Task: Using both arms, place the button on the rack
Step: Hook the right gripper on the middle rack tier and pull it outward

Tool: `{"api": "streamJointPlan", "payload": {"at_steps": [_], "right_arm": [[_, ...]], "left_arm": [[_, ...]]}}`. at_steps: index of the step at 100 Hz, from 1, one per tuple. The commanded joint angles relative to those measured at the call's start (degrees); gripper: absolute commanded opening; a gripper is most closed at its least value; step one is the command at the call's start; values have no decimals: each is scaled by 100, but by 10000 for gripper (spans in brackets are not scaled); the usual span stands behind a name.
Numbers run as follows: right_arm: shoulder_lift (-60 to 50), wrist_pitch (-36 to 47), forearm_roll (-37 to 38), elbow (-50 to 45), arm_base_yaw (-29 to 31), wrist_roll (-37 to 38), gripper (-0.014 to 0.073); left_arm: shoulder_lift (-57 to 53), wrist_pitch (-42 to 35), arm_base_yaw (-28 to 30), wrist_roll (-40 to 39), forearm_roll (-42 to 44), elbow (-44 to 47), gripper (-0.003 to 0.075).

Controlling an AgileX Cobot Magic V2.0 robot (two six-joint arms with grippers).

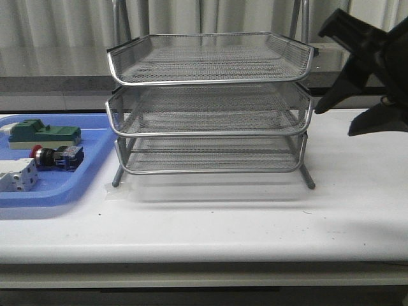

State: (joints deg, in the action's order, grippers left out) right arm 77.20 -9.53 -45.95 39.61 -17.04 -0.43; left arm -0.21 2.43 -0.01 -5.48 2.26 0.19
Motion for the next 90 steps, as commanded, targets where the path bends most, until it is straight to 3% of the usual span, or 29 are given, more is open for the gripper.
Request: {"api": "streamJointPlan", "payload": {"at_steps": [1,69,90], "right_arm": [[109,278,-69,357,2,-85,370],[1452,-121,-69,1579,2,-85,365],[1452,-305,-69,1579,2,-85,199]], "left_arm": [[-185,-470,-31,-64,-54,198,-20],[-185,-470,-31,-64,-54,198,-20],[-185,-470,-31,-64,-54,198,-20]]}}
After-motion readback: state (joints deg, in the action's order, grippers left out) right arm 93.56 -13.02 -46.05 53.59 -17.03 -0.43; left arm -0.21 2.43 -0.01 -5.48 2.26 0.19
